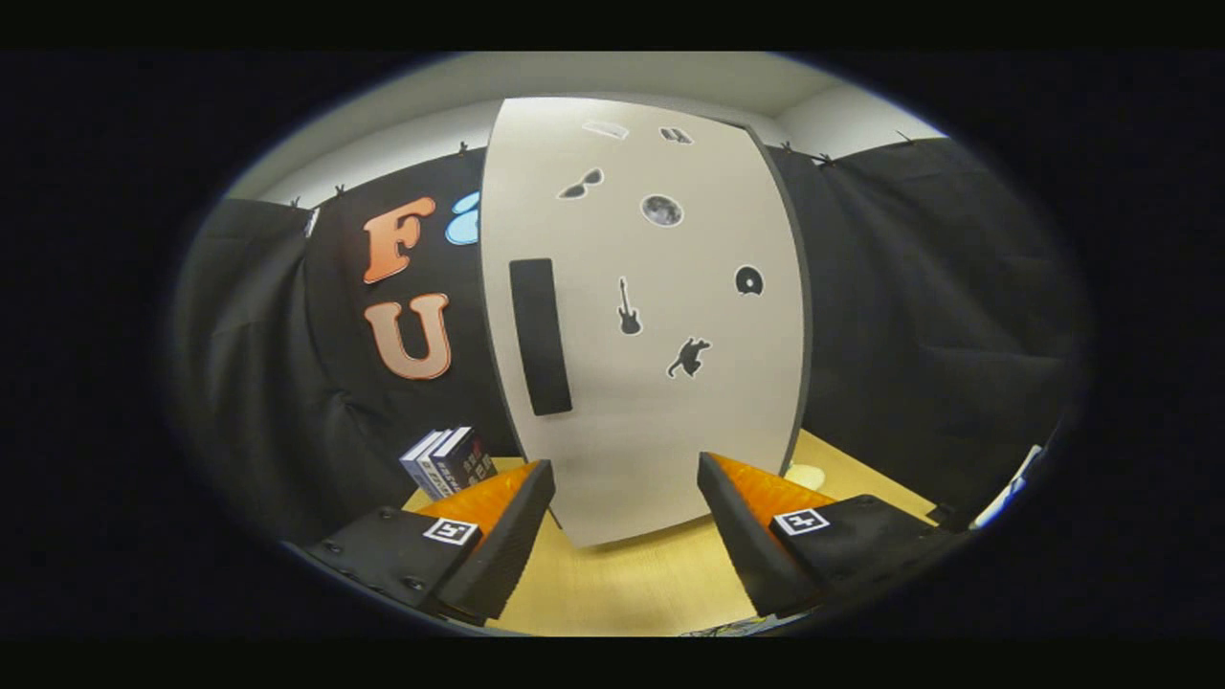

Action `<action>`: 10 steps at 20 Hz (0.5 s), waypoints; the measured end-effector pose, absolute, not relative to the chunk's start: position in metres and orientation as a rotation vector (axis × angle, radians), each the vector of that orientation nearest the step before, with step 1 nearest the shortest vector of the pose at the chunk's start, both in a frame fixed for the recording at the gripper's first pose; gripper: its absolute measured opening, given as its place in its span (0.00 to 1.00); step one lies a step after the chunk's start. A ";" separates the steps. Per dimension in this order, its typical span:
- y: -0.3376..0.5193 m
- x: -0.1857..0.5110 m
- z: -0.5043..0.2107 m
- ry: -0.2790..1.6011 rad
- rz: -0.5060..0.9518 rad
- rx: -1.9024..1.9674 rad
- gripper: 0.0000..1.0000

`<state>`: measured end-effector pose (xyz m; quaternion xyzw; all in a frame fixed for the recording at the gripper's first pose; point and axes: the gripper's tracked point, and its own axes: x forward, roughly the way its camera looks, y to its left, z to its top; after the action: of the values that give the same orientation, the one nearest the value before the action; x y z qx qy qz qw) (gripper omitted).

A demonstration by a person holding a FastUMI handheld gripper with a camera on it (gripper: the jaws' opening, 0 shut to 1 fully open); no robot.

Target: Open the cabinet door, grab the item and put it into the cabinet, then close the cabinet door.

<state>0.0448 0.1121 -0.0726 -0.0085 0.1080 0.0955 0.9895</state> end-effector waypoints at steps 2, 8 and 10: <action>0.111 0.033 -0.049 0.188 0.197 -0.020 0.97; 0.093 0.022 -0.014 0.128 0.158 -0.013 0.97; 0.091 0.023 -0.009 0.117 0.152 -0.006 0.97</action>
<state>0.0227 0.0906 -0.0092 -0.0029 0.0583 0.0760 0.9954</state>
